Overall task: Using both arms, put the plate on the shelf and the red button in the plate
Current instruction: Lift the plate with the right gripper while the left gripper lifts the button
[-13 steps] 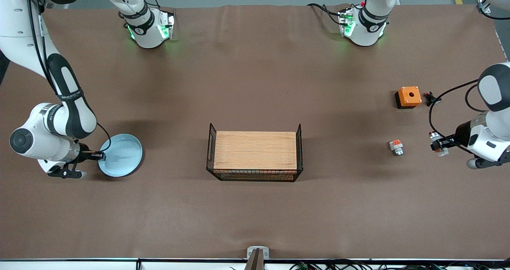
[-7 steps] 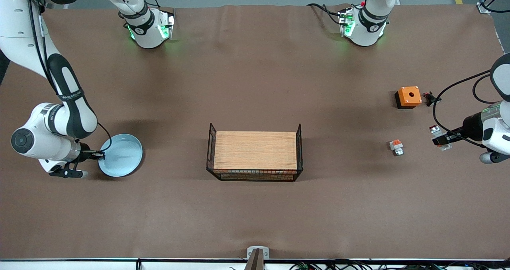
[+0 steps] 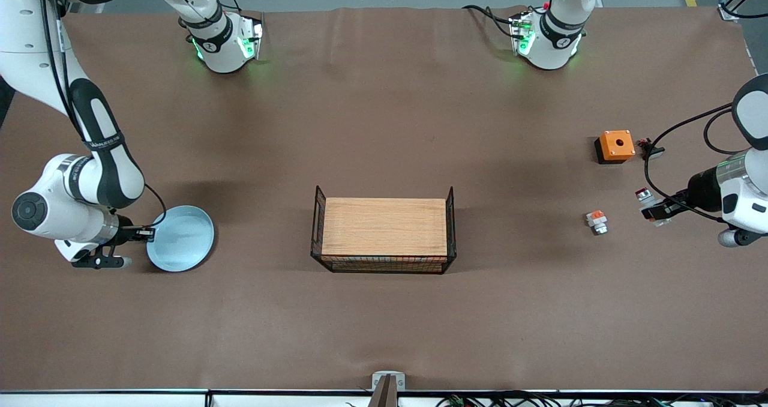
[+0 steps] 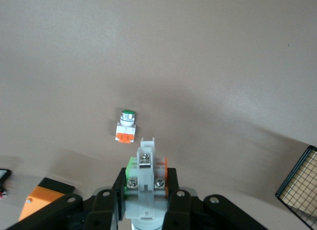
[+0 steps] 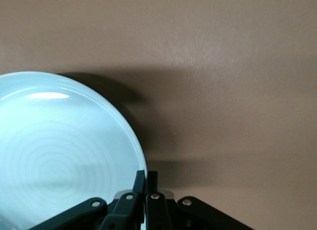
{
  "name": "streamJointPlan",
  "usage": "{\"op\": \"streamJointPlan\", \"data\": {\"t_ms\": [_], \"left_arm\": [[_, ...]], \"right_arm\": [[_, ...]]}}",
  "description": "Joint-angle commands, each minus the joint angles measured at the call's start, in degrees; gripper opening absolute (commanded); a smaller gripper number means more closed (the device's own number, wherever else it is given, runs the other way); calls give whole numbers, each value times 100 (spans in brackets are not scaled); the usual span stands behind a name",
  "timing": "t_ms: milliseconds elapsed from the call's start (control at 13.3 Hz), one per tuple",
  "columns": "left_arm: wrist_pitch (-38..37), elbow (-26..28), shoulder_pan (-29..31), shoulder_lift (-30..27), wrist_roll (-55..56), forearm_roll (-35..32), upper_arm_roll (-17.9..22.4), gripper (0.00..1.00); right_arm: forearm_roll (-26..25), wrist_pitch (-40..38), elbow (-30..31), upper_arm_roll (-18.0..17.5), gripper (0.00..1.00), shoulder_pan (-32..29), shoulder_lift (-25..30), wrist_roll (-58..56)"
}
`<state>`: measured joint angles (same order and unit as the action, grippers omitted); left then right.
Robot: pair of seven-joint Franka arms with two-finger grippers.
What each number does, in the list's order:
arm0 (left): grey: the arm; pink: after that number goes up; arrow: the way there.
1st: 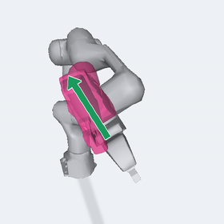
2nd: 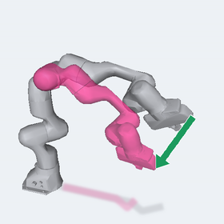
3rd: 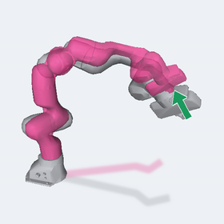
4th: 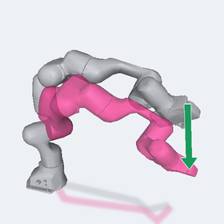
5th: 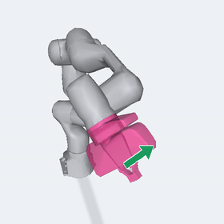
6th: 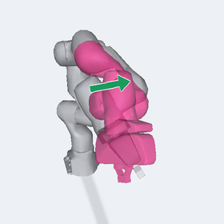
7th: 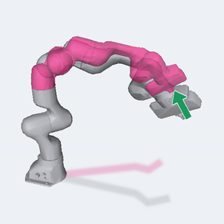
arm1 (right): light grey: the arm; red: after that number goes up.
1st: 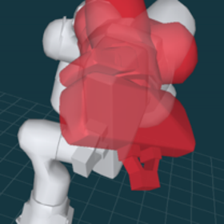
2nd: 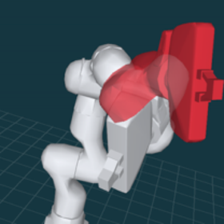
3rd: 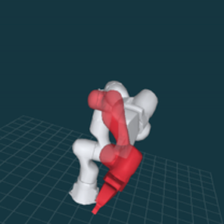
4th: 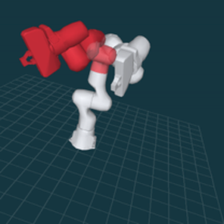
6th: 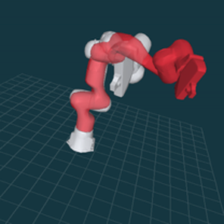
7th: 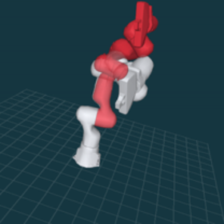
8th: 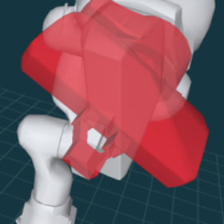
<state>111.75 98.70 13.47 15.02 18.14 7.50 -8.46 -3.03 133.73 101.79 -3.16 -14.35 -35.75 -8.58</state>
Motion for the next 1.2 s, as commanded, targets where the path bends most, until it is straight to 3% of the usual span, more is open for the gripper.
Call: {"op": "streamJointPlan", "data": {"t_ms": [0, 301, 527, 903, 1129], "left_arm": [[-127, -140, -2, 9, 374, 129, -86, 0], [-127, -175, -20, 9, 568, 138, -191, 0], [-127, -184, -11, 9, 612, 138, -236, 0], [-223, -184, -11, -26, 674, 138, -297, 0], [-442, -315, -2, -61, 875, 147, -419, 0]], "right_arm": [[75, -329, 43, -106, 2, -51, 436, -21], [75, -1591, -185, -97, 2, 264, 1463, 276], [75, -3164, -501, -97, 2, 852, 2210, 1600], [355, -5512, -1633, -124, 0, 2477, 2705, 5085], [1144, -5622, -1944, -97, 0, 3568, 2670, 7959]]}}
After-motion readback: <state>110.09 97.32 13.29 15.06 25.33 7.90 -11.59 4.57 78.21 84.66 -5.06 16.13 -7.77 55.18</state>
